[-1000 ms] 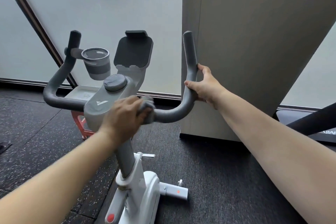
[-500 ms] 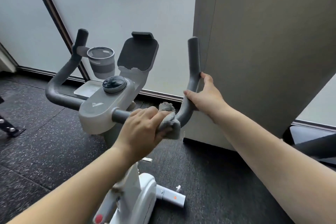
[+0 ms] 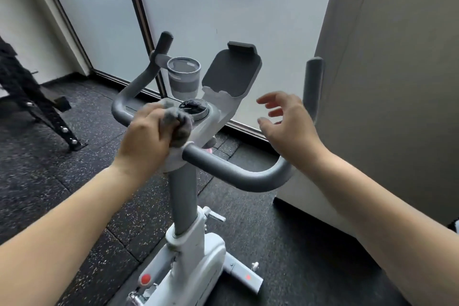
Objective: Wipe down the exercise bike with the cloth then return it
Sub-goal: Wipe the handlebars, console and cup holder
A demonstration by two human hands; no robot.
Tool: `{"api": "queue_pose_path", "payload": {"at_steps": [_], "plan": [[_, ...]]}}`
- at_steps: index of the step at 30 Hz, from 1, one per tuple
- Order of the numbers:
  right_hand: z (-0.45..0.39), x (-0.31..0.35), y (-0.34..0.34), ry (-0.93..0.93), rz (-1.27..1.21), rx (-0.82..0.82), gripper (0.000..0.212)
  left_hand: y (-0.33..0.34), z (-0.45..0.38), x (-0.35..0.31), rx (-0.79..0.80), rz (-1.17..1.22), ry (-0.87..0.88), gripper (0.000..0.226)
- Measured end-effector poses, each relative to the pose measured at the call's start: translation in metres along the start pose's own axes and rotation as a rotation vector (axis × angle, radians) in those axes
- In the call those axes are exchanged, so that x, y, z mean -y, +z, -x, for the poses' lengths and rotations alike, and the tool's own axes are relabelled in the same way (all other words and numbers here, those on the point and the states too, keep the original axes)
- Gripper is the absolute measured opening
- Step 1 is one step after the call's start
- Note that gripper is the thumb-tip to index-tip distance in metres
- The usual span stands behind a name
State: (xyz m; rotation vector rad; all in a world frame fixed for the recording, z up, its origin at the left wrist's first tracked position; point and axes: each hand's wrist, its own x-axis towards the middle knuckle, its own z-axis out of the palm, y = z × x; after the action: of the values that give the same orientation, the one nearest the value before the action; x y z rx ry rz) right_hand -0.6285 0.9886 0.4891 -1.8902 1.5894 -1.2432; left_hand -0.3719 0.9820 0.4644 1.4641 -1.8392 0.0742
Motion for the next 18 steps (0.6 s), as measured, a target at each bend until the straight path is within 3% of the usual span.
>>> {"api": "queue_pose_path", "payload": {"at_steps": [1,3,4,6,9,15,18], "plan": [[-0.005,0.003,0.007,0.002,-0.016,0.051,0.030,-0.004,-0.002,-0.001,-0.081,0.028,-0.120,0.029],[-0.017,0.008,0.023,0.003,-0.055,0.145,0.031,-0.004,0.000,-0.004,-0.048,0.036,-0.276,0.038],[-0.023,0.011,0.031,0.002,-0.069,0.184,0.033,0.001,0.004,-0.005,0.040,0.024,-0.288,0.044],[-0.037,0.017,0.048,0.001,-0.066,0.250,0.039,0.016,0.014,-0.002,0.194,-0.085,-0.119,0.048],[-0.058,0.022,0.069,0.023,-0.039,0.363,0.055,0.020,0.013,0.017,0.284,-0.136,0.046,0.054],[-0.086,0.023,0.090,0.020,0.095,0.540,0.092,0.003,-0.022,0.064,0.334,0.171,-0.140,0.040],[-0.094,0.020,0.097,0.045,0.086,0.621,0.104,-0.004,-0.038,0.061,0.201,0.231,-0.235,0.026]]}}
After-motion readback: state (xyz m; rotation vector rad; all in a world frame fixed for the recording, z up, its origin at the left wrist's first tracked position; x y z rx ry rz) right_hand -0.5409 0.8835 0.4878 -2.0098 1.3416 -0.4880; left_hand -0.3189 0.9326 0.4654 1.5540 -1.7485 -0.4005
